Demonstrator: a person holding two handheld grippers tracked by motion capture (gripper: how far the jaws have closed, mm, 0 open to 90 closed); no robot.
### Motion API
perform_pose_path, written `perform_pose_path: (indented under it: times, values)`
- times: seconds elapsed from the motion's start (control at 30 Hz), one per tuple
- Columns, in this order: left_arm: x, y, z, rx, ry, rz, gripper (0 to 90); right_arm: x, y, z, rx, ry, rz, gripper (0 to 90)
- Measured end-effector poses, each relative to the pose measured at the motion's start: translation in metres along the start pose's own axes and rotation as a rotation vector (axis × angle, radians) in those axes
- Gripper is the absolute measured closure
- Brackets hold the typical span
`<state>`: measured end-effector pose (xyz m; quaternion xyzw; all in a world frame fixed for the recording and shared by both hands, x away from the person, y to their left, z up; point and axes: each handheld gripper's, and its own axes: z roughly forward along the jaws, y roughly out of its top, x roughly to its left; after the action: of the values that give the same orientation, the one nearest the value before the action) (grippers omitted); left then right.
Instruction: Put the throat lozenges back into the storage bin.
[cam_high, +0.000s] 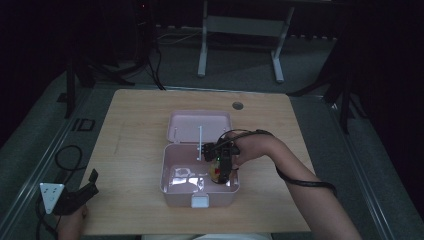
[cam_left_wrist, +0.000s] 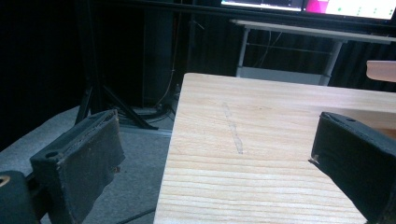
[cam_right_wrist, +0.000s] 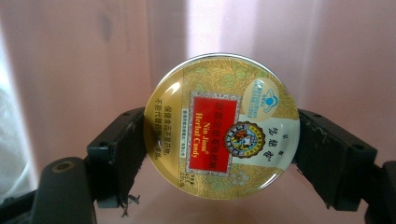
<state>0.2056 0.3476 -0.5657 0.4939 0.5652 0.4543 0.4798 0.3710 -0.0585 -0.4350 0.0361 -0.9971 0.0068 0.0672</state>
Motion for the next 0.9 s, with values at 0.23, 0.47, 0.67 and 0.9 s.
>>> perform_pose_path:
  times: [0.23, 0.47, 0.67, 0.9]
  values:
    - [0.000, 0.000, 0.000, 0.001, -0.001, -0.001, 2.5, -0.002, 0.005, 0.021, 0.016, 0.019, -0.010, 20.6]
    - [0.000, 0.000, 0.000, 0.000, -0.002, -0.003, 2.5, 0.000, 0.011, 0.041, 0.077, 0.016, -0.050, 20.6]
    - [0.000, 0.000, 0.000, 0.000, 0.000, -0.004, 2.5, -0.001, 0.011, 0.045, 0.093, 0.009, -0.040, 20.6]
    - [0.000, 0.000, 0.000, 0.000, -0.001, -0.003, 2.5, 0.000, 0.010, 0.045, 0.116, 0.028, -0.047, 20.0]
